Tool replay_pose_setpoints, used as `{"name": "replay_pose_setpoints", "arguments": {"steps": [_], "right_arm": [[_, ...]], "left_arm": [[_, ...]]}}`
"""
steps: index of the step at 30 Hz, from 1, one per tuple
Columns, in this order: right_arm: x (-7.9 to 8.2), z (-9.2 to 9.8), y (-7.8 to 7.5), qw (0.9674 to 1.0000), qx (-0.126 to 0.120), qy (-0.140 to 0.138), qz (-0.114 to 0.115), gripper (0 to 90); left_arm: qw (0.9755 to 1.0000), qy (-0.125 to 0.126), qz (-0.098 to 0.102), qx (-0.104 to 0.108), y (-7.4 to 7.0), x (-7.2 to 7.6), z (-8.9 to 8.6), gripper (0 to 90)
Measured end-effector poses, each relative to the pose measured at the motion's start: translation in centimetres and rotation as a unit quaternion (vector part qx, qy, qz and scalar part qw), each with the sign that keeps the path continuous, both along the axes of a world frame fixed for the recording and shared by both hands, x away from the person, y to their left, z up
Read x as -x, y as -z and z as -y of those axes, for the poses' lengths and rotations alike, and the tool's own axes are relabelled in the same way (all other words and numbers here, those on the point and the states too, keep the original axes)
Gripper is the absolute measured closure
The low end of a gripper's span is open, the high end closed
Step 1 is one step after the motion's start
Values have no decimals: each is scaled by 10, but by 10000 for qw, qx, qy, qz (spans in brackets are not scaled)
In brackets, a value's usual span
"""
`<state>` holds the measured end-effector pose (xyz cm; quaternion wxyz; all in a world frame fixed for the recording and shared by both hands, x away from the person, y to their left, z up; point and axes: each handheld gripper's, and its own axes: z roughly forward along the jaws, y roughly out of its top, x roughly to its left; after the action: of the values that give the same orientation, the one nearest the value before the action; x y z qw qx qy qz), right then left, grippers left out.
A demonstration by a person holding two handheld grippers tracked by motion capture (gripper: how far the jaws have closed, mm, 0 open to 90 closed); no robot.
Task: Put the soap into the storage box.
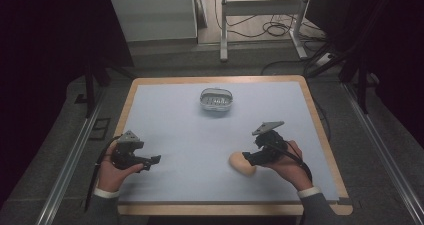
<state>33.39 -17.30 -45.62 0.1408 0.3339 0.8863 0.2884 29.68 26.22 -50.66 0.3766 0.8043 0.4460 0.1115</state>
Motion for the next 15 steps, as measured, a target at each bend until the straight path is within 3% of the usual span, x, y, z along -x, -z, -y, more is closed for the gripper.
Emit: {"name": "replay_pose_setpoints", "arguments": {"steps": [15], "right_arm": [[-2, -21, 16, 9984, 308, -284, -369, 220]], "left_arm": [[10000, 25, -20, -19, 0, 0, 1, 76]]}}
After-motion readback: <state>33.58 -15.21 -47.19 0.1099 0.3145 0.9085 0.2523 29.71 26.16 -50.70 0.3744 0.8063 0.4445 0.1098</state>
